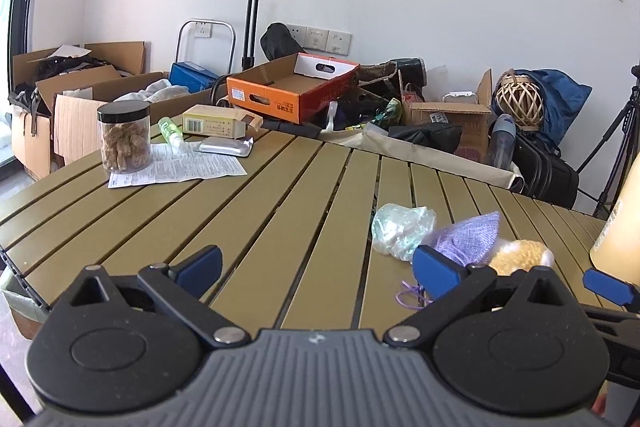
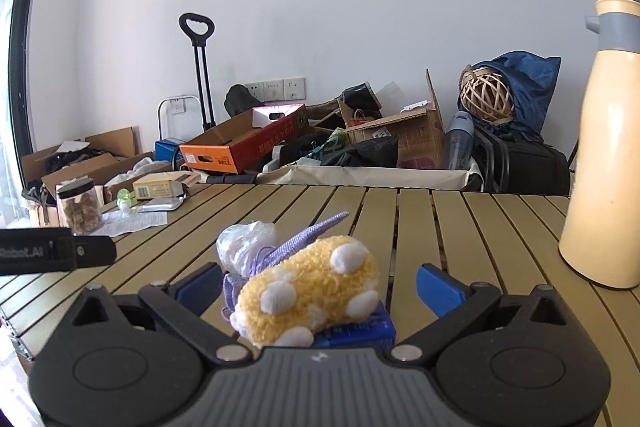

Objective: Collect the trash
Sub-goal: 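Lower the right gripper onto the yellow plush toy and close it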

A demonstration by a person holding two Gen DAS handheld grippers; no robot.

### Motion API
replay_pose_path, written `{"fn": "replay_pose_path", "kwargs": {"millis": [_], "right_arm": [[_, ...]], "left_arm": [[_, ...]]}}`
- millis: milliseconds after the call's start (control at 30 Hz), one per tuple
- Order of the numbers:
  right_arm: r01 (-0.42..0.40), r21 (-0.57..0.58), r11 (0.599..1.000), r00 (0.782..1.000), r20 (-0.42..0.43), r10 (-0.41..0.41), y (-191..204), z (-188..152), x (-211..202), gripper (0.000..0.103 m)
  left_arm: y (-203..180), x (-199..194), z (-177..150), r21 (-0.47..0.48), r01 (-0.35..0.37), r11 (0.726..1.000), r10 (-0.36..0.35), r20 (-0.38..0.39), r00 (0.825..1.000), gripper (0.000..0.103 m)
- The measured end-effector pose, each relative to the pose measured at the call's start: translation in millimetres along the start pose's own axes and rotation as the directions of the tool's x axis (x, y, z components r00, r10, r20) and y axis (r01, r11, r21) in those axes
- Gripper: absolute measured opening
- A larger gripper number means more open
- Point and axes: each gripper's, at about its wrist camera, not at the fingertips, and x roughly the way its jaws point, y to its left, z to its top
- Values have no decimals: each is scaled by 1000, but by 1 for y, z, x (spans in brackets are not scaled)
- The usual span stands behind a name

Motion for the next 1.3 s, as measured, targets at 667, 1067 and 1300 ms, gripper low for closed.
{"fn": "replay_pose_path", "kwargs": {"millis": [667,1067,1300], "right_arm": [[30,-38,999,994,-108,-34,19,-10,58,103],[36,-15,999,995,-88,-37,15,-12,49,89],[27,44,999,998,-52,-25,3,-10,37,86]], "left_arm": [[16,32,-9,-5,-12,1000,12,-85,996,103],[21,31,-8,-10,-15,1000,14,-86,996,103],[16,30,-7,-16,-7,1000,6,-88,996,103]]}}
